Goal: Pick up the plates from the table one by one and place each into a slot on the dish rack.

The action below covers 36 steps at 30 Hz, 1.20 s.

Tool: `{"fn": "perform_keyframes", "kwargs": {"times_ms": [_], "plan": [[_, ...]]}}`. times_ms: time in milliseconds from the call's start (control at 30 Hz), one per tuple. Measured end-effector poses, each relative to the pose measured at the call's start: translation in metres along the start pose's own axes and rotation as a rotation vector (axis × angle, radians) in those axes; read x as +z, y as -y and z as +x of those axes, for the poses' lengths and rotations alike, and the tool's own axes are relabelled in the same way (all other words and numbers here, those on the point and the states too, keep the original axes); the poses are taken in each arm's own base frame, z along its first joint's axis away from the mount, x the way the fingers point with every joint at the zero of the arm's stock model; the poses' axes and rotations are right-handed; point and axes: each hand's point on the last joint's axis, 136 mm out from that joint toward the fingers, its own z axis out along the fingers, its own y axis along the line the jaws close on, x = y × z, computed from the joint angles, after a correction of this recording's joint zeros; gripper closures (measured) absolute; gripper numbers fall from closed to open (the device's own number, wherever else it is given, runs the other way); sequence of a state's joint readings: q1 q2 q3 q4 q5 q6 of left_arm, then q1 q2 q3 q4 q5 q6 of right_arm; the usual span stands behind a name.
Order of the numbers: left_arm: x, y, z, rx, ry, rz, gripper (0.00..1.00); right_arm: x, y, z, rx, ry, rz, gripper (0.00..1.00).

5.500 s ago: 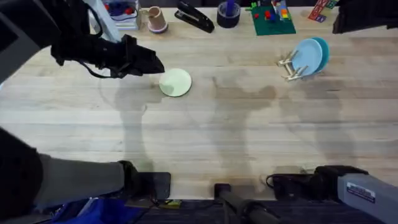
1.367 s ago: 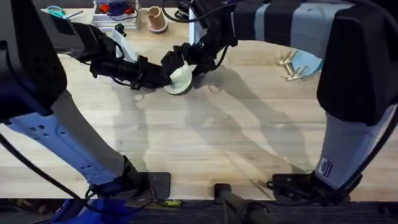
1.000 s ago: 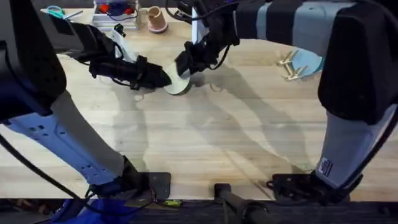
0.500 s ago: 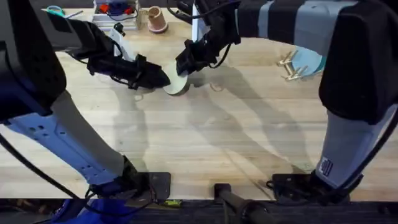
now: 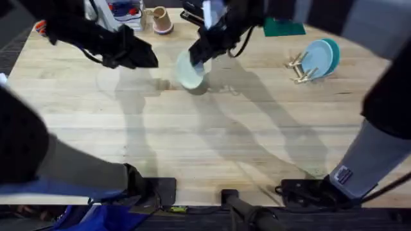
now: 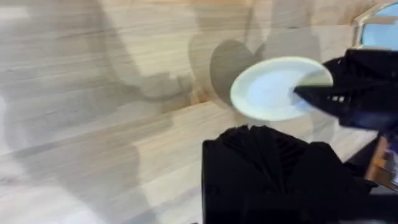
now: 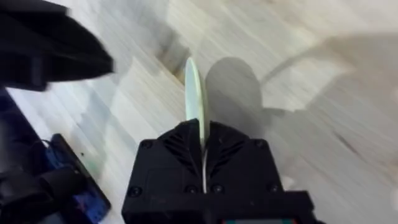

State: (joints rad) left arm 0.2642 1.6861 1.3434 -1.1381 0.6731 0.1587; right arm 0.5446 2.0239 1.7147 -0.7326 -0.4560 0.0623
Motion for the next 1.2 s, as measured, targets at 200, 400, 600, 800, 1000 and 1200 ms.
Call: {"fn": "perform_keyframes", "kwargs": {"times_ms": [200, 400, 600, 800, 1000, 1200], "plan": [[-0.040, 0.027, 0.013, 0.068, 0.081, -0.055, 0.960, -0.056, 0.014, -0.007, -0.056, 0.056, 0.076, 0.973], [-0.076, 0.048, 0.032, 0.135, 0.168, -0.128, 0.961, -0.109, 0.030, -0.007, -0.071, 0.117, 0.138, 0.973], [-0.103, 0.066, 0.052, 0.192, 0.249, -0.181, 0.961, -0.160, 0.042, 0.001, -0.059, 0.166, 0.212, 0.973], [-0.120, 0.076, 0.061, 0.238, 0.320, -0.216, 0.961, -0.201, 0.057, 0.020, -0.061, 0.164, 0.352, 0.973], [-0.123, 0.076, 0.064, 0.241, 0.329, -0.236, 0.961, -0.230, 0.061, 0.035, -0.094, 0.152, 0.481, 0.973], [-0.122, 0.073, 0.068, 0.231, 0.311, -0.246, 0.929, -0.255, 0.057, 0.052, -0.124, 0.137, 0.567, 0.973]]}}
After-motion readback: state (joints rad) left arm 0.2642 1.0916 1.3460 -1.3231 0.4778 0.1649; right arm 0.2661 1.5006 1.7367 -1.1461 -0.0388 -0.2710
